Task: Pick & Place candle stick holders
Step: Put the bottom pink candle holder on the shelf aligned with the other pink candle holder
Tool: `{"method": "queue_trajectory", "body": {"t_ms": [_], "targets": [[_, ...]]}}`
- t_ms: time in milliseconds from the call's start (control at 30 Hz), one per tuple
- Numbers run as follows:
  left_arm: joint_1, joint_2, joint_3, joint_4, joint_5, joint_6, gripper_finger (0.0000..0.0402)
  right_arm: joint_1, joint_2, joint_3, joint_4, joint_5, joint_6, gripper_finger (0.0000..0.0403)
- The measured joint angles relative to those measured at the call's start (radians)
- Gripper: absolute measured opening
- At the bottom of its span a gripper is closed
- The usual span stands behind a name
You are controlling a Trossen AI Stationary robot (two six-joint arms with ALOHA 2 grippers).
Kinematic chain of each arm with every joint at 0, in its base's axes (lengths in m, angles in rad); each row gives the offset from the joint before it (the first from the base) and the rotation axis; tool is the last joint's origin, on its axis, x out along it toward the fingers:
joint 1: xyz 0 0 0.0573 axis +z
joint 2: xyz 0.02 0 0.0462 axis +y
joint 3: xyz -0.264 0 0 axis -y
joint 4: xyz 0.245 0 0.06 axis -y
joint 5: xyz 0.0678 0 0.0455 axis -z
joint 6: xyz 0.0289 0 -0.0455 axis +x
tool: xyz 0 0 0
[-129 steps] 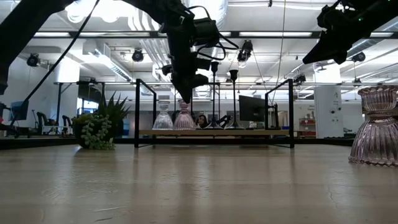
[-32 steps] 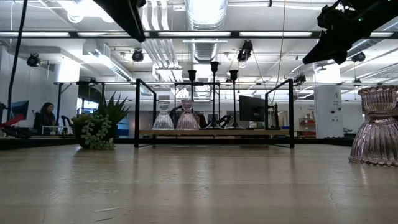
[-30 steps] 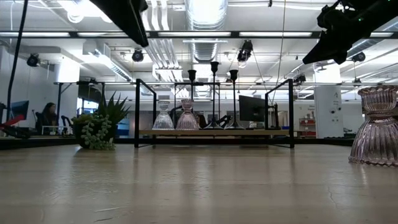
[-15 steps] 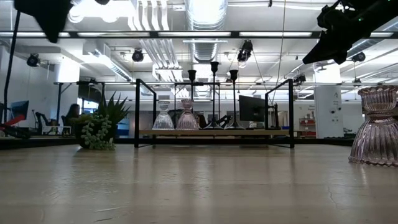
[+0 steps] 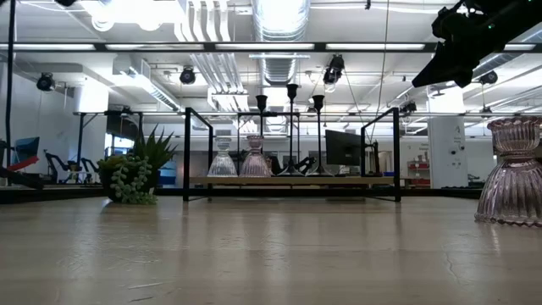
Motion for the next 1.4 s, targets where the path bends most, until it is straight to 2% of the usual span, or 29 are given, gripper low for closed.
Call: {"method": "queue_trajectory", "body": {"t_ms": [233,533,833,1000,1233,1400], "targets": [[-0.084,0.0,-0.056,0.082,0.028,-0.155,0.0154,0.0,0.0,0.0,0.0,0.0,0.001,0.0029],[-0.166,0.001,-0.068,0.087,0.023,-0.348,0.0154,0.0,0.0,0.0,0.0,0.0,0.0,0.0029],[-0.184,0.028,-0.075,0.082,0.025,-0.369,0.0154,0.0,0.0,0.0,0.0,0.0,0.0,0.0029],[-0.184,0.029,-0.124,0.1,0.048,-0.37,0.015,0.0,0.0,0.0,0.0,0.0,0.0,0.0029],[-0.184,0.027,-0.189,0.164,0.059,-0.368,0.0121,0.0,0.0,0.0,0.0,0.0,-0.001,0.0029],[-0.175,0.021,-0.239,0.239,0.029,-0.332,0.0093,0.0,0.0,0.0,0.0,0.0,-0.001,0.0029]]}}
